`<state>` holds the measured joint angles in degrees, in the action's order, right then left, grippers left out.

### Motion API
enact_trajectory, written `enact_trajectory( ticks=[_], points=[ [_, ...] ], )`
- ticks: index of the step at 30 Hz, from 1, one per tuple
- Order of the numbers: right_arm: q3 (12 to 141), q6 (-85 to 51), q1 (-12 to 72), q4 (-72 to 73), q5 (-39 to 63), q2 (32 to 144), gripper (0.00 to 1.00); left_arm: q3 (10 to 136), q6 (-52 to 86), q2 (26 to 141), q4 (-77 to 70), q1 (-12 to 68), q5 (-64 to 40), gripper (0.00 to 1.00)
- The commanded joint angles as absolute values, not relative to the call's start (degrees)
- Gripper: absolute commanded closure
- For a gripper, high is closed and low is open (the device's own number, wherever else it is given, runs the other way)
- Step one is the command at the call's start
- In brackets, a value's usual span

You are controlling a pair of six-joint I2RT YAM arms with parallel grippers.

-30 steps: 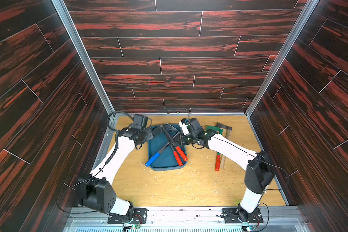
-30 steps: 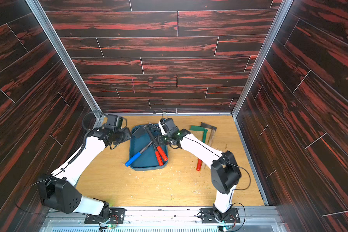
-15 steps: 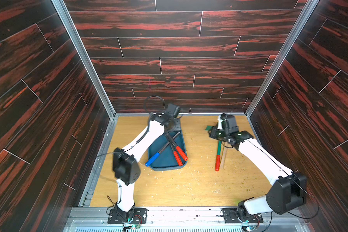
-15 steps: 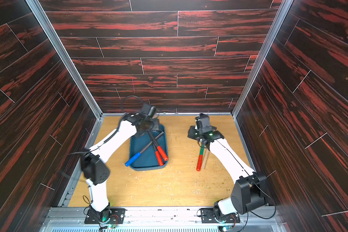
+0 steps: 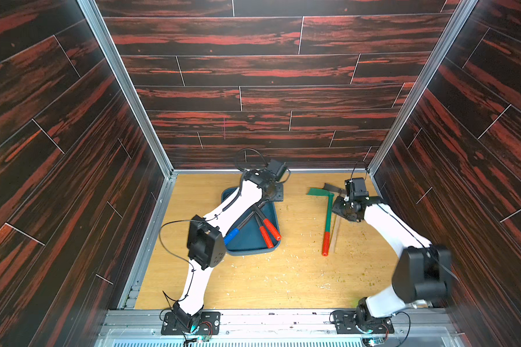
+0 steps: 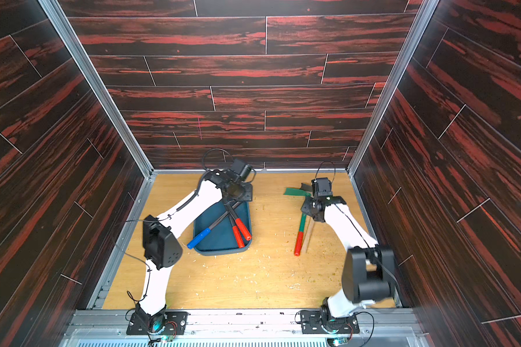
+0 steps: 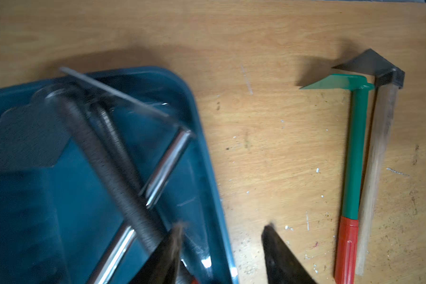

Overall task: Put the small hoe into the storage box
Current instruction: Move the hoe to the center of the board.

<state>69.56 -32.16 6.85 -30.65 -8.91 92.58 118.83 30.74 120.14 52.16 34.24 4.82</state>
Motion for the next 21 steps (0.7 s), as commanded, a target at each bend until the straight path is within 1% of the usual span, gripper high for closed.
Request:
enact_trajectory(
  ticks=[1, 4, 6, 8, 14, 21],
  points=[
    [74.2, -31.5, 5.2, -29.3, -6.5, 98.5, 0.58, 112.4, 32.6, 110.4, 49.9, 30.7, 3.7, 0.44],
    [78.9, -31.2, 4.3, -29.5, -6.1, 104.0, 0.59, 104.8, 32.9, 104.4, 45.5, 29.1, 6.0, 0.44],
    [81.2, -31.2, 3.6, -29.0, -5.0, 106.9, 0.6, 102.6, 32.7, 101.8, 45.8, 28.4, 6.7, 0.43],
    [84.3, -30.8, 3.0, -29.6, -4.0, 109.8, 0.61, 101.8, 32.2, 100.7, 47.5, 28.1, 7.2, 0.43],
    [91.6, -29.9, 2.6, -32.2, -3.0, 117.2, 0.62, 98.2, 32.7, 96.1, 46.7, 26.6, 6.4, 0.43],
    [93.4, -28.7, 2.6, -32.9, -2.8, 121.0, 0.63, 96.4, 33.1, 94.3, 45.7, 25.1, 5.4, 0.43]
  ],
)
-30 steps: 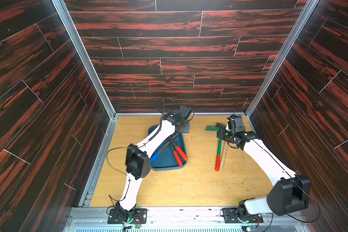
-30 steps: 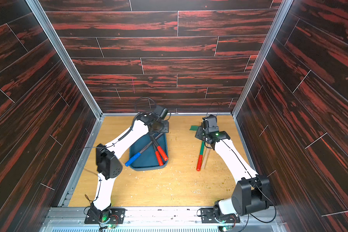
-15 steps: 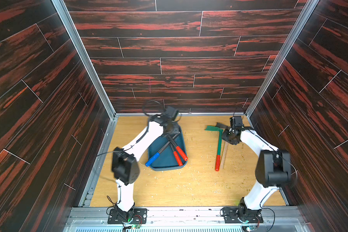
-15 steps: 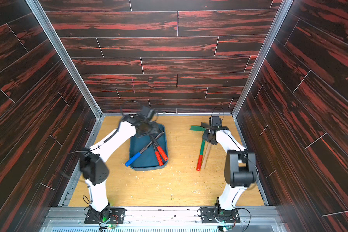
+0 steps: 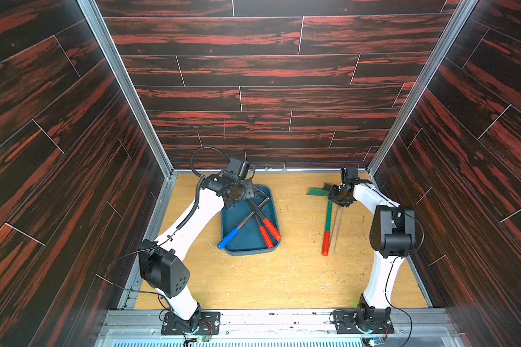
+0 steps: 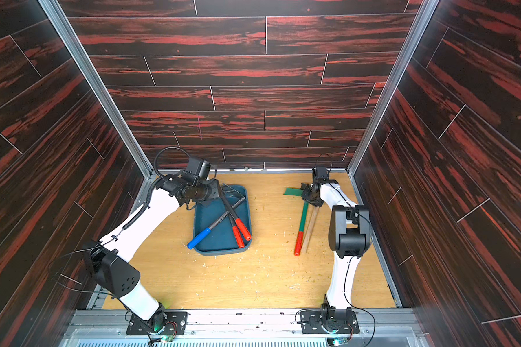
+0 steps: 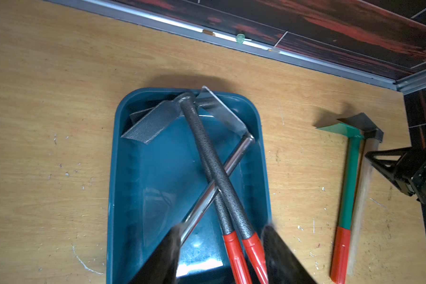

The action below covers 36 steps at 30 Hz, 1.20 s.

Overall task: Put the small hoe into the storage box
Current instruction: Move the hoe to the center of the board.

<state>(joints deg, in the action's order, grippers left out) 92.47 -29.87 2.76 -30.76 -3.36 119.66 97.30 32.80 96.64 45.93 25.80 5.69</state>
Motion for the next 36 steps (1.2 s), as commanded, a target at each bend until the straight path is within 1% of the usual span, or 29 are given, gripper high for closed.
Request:
enact_trajectory(
  ticks=[1, 10, 15, 21, 28, 31, 36],
  points=[
    [93.3, -28.6, 2.6, -32.9, -2.9, 121.2, 0.63, 96.3, 33.1, 94.2, 45.8, 25.1, 5.4, 0.43],
    [93.1, -27.2, 2.7, -32.8, -3.3, 123.9, 0.64, 95.4, 33.5, 93.7, 45.0, 24.7, 4.6, 0.43],
    [92.5, -27.0, 2.8, -32.0, -2.4, 125.0, 0.68, 95.4, 33.4, 93.4, 45.1, 24.6, 4.3, 0.43],
    [90.5, -27.1, 4.1, -30.9, -1.2, 123.9, 0.81, 95.8, 33.2, 93.4, 45.2, 24.6, 4.3, 0.43],
    [86.6, -28.8, 9.8, -30.0, -1.4, 120.5, 0.97, 96.7, 33.0, 94.1, 45.3, 24.6, 3.9, 0.44],
    [83.6, -30.4, 12.1, -28.9, -1.8, 118.4, 1.0, 97.1, 32.9, 94.3, 45.3, 24.6, 3.7, 0.44],
    [78.5, -33.3, 15.7, -28.2, -3.4, 114.3, 1.0, 97.3, 32.8, 94.5, 45.3, 24.6, 3.3, 0.44]
  ],
)
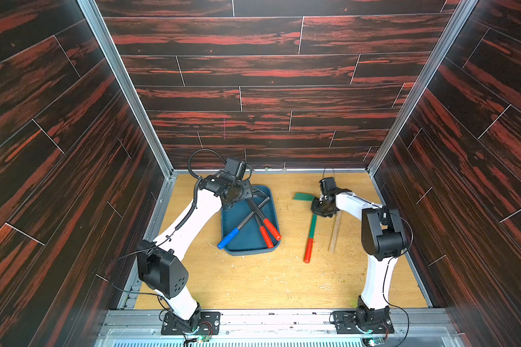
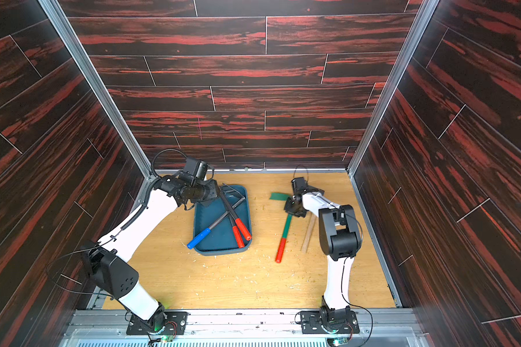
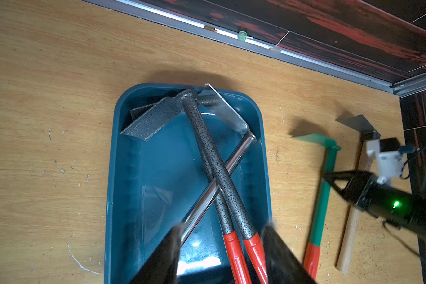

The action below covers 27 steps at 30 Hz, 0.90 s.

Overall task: Put the small hoe into the storage box
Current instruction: Move the hoe to the center of the board.

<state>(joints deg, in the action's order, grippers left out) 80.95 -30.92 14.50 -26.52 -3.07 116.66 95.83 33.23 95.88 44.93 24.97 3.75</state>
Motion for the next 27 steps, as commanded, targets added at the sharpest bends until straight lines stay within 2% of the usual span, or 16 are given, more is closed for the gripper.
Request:
enact_trajectory(
  ticks=[1, 5, 11, 14, 22, 27],
  points=[
    [77.3, -34.0, 16.4, -28.0, -3.8, 113.0, 1.0, 97.2, 32.7, 94.6, 45.3, 24.6, 3.3, 0.44],
    [74.2, -36.7, 17.5, -28.7, -6.9, 109.0, 0.96, 97.5, 32.4, 95.1, 45.5, 24.8, 3.3, 0.44],
    [73.0, -39.5, 18.0, -29.1, -5.3, 106.4, 0.66, 100.0, 31.3, 97.0, 47.1, 27.6, 5.8, 0.42],
    [73.5, -39.7, 18.6, -29.9, -5.3, 104.8, 0.57, 102.1, 30.5, 98.5, 48.2, 29.1, 6.8, 0.41],
    [78.4, -38.1, 17.9, -35.3, -7.1, 93.9, 0.52, 115.3, 27.9, 108.1, 54.7, 32.9, 7.3, 0.39],
    [77.8, -38.7, 13.1, -37.9, -8.1, 86.8, 0.52, 126.1, 26.7, 117.7, 58.9, 36.0, 5.2, 0.39]
  ],
)
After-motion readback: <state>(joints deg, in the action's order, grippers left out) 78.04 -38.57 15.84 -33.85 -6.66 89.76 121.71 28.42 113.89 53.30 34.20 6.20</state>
